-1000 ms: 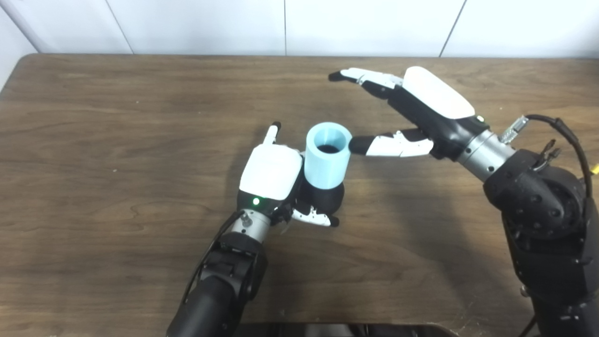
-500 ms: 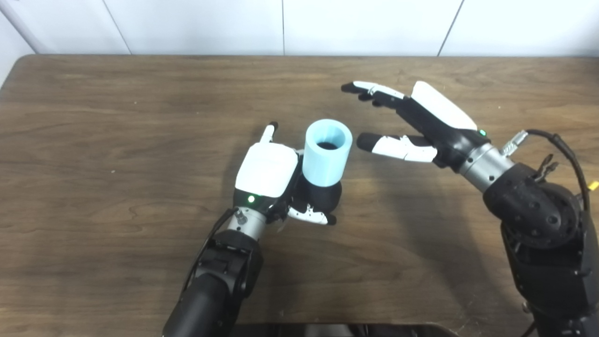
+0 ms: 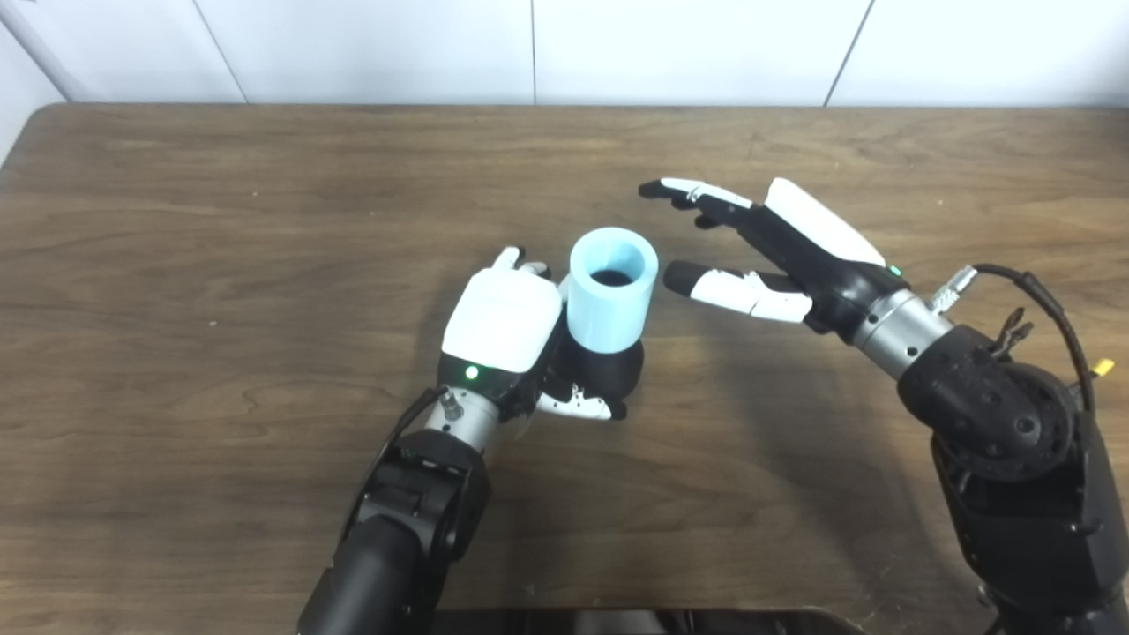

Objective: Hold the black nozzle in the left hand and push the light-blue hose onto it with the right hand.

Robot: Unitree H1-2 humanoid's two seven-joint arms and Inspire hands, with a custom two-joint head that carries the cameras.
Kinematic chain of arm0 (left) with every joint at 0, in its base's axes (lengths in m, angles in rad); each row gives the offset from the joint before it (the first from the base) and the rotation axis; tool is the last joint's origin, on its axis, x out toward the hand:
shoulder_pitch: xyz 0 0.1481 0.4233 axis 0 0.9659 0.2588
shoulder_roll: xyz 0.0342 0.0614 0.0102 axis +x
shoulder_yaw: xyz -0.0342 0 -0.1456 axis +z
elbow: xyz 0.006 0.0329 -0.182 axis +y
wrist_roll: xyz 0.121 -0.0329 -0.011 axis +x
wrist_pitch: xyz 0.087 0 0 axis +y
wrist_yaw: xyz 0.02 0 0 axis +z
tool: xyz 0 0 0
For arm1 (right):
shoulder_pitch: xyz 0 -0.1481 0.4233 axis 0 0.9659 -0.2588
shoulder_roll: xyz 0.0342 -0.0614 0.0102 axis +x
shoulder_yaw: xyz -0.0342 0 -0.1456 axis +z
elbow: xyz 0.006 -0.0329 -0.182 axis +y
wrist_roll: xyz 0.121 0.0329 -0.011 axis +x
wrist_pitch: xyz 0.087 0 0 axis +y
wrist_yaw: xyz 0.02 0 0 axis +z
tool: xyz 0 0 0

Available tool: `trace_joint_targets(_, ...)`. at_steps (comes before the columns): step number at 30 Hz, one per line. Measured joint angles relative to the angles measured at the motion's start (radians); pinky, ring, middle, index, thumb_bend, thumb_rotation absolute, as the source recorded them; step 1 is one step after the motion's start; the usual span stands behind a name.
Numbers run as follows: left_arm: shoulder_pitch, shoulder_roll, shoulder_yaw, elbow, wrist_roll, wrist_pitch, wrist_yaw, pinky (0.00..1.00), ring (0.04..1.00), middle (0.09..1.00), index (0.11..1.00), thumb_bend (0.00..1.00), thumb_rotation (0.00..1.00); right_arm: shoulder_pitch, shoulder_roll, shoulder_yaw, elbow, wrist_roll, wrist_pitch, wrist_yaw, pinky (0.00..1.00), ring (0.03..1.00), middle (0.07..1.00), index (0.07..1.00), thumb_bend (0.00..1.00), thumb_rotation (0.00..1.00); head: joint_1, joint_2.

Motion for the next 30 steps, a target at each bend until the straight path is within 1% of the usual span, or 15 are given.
trace_joint_targets(3, -0.001, -0.005, 0.01, -0.002, 0.005, 0.0, -0.01, 1.0, 0.913, 0.956, 0.995, 1.0, 0.55, 0.0, 0.0, 0.0, 0.0, 0.001, 0.005, 0.0, 0.83, 0.895, 0.908, 0.88, 0.59, 1.0, 0.0, 0.0)
trace_joint_targets(8, 0.0, -0.009, 0.031, -0.002, -0.007, -0.002, -0.01, 1.0, 0.922, 0.972, 1.0, 1.0, 0.54, 0.0, -0.004, 0.001, -0.002, 0.0, 0.017, 0.0, 0.84, 0.887, 0.902, 0.876, 0.59, 1.0, -0.003, 0.002)
trace_joint_targets(10, 0.002, -0.01, 0.049, -0.002, -0.031, -0.003, -0.006, 1.0, 0.923, 0.974, 1.0, 1.0, 0.54, 0.0, -0.005, 0.002, -0.002, -0.001, 0.019, 0.0, 0.84, 0.884, 0.9, 0.874, 0.59, 1.0, -0.003, 0.002)
trace_joint_targets(16, 0.004, -0.001, 0.104, -0.004, -0.116, -0.006, -0.005, 1.0, 0.933, 0.97, 1.0, 1.0, 0.6, -0.001, -0.007, 0.003, -0.002, -0.001, 0.02, -0.005, 0.84, 0.879, 0.897, 0.875, 0.59, 1.0, -0.003, 0.002)
trace_joint_targets(20, 0.004, 0.009, 0.152, -0.015, -0.198, -0.005, -0.021, 1.0, 0.931, 0.964, 1.0, 1.0, 0.59, -0.002, -0.012, 0.003, -0.002, -0.003, 0.021, -0.01, 0.84, 0.873, 0.889, 0.871, 0.61, 1.0, -0.002, 0.0)
trace_joint_targets(22, 0.004, 0.022, 0.18, -0.021, -0.24, -0.004, -0.023, 1.0, 0.934, 0.97, 1.0, 1.0, 0.6, -0.002, -0.013, 0.002, -0.002, -0.003, 0.021, -0.012, 0.84, 0.871, 0.887, 0.87, 0.62, 1.0, 0.0, 0.0)
trace_joint_targets(24, 0.004, 0.039, 0.203, -0.02, -0.279, -0.008, 0.005, 0.98, 0.933, 0.972, 1.0, 1.0, 0.61, -0.003, -0.014, 0.002, -0.002, -0.002, 0.021, -0.014, 0.84, 0.87, 0.886, 0.87, 0.61, 1.0, -0.002, 0.0)
trace_joint_targets(26, 0.004, 0.055, 0.215, -0.02, -0.311, -0.013, 0.037, 1.0, 0.953, 0.99, 1.0, 1.0, 0.61, -0.003, -0.014, 0.002, -0.002, -0.002, 0.021, -0.015, 0.84, 0.872, 0.887, 0.87, 0.61, 1.0, -0.003, 0.0)
trace_joint_targets(27, 0.003, 0.057, 0.218, -0.02, -0.328, -0.014, 0.049, 1.0, 0.956, 0.993, 1.0, 1.0, 0.61, -0.003, -0.014, 0.003, -0.002, -0.002, 0.022, -0.015, 0.84, 0.872, 0.887, 0.87, 0.61, 1.0, -0.005, 0.0)
trace_joint_targets(30, 0.003, 0.057, 0.222, -0.018, -0.368, -0.028, 0.096, 0.96, 0.941, 0.98, 1.0, 1.0, 0.62, -0.003, -0.014, 0.003, -0.002, -0.003, 0.022, -0.016, 0.83, 0.87, 0.884, 0.865, 0.62, 1.0, -0.008, 0.0)
